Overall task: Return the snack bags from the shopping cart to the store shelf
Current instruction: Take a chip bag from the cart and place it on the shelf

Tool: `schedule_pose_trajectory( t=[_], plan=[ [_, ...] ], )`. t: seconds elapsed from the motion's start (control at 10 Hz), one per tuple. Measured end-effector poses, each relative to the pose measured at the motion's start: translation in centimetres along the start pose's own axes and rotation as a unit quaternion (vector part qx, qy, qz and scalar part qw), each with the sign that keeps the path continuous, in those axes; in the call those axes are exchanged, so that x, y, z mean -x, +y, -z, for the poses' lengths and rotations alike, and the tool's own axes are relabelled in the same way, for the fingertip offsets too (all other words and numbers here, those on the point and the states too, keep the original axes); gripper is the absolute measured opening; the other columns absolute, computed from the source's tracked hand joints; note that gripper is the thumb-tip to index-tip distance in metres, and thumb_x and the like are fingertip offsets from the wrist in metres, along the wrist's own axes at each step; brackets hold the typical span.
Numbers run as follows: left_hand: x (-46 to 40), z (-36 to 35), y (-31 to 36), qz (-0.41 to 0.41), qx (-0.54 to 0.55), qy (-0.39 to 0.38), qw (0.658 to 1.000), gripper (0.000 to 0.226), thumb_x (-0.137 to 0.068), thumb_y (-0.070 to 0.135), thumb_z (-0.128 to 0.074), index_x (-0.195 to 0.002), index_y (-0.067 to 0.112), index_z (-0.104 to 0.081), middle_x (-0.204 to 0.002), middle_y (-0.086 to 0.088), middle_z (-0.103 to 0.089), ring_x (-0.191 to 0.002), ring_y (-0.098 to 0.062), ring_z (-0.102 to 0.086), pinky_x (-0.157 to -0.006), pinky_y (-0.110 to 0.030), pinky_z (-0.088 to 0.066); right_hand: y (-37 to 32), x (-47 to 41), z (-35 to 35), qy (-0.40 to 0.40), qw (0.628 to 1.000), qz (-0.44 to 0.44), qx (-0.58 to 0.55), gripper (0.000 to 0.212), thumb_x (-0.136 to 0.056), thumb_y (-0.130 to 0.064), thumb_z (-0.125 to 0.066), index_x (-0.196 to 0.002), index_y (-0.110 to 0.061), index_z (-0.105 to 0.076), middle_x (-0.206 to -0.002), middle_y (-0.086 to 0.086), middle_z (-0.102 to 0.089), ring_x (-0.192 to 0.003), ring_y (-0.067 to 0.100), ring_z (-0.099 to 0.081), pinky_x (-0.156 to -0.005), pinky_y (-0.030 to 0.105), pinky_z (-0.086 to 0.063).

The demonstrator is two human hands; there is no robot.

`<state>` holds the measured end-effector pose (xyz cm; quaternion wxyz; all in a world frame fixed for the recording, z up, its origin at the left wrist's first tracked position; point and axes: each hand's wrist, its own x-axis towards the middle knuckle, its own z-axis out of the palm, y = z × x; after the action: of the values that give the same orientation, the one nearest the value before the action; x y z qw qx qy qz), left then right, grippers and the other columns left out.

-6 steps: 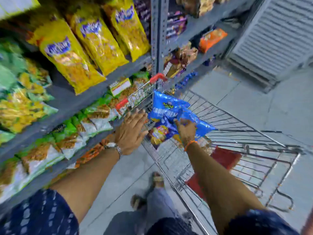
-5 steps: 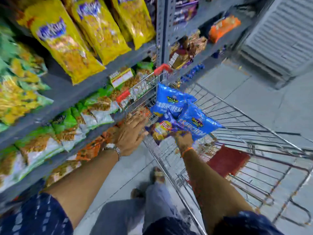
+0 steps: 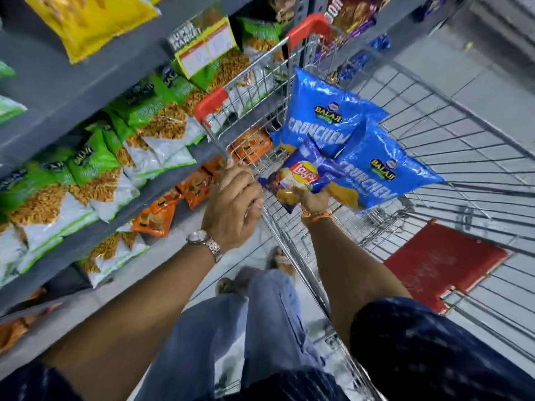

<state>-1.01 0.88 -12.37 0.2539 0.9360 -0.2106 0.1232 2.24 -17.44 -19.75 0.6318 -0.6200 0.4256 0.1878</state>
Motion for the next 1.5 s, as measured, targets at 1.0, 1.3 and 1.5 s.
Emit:
schedule_pose_trajectory(
  t=[1.0,1.3,1.5],
  plan=[
    [-7.4,25.6,5.1,0.049,-0.055,0.145,0.987,0.023,-0.095,0.017,-0.058,-0.111,0.006,-0.071,-0.115,-0.010,-0.070,-0.116,-0.029,-0.061,-0.119,-0.036,-0.033,-23.7,21.1,0.0,-0.199,0.889,0.408,-0.065,0.047,-0.065,-0.022,-0.093,-0.107,-0.020,-0.073,-0.099,0.001,-0.082,-0.091,0.020,-0.080,-0.071,0.032,-0.064],
    [-2.1,44.4,4.6,0.077,-0.212,0.342,0.913,0.029,-0.094,0.018,-0.058,-0.116,0.005,-0.070,-0.127,-0.012,-0.066,-0.127,-0.030,-0.056,-0.121,-0.048,-0.030,-34.7,40.5,-8.2,-0.370,0.748,0.548,-0.062,0.051,-0.063,-0.022,-0.092,-0.109,-0.018,-0.070,-0.101,-0.002,-0.081,-0.090,0.012,-0.078,-0.072,0.025,-0.062],
    [4.1,51.8,2.5,0.183,-0.299,0.368,0.861,0.038,-0.095,0.027,-0.054,-0.125,0.006,-0.065,-0.133,-0.010,-0.063,-0.129,-0.034,-0.054,-0.125,-0.046,-0.022,-36.3,50.1,-17.3,-0.486,0.670,0.560,-0.044,0.051,-0.066,-0.008,-0.090,-0.112,-0.011,-0.069,-0.100,0.002,-0.080,-0.090,0.018,-0.077,-0.076,0.033,-0.062]
  ],
)
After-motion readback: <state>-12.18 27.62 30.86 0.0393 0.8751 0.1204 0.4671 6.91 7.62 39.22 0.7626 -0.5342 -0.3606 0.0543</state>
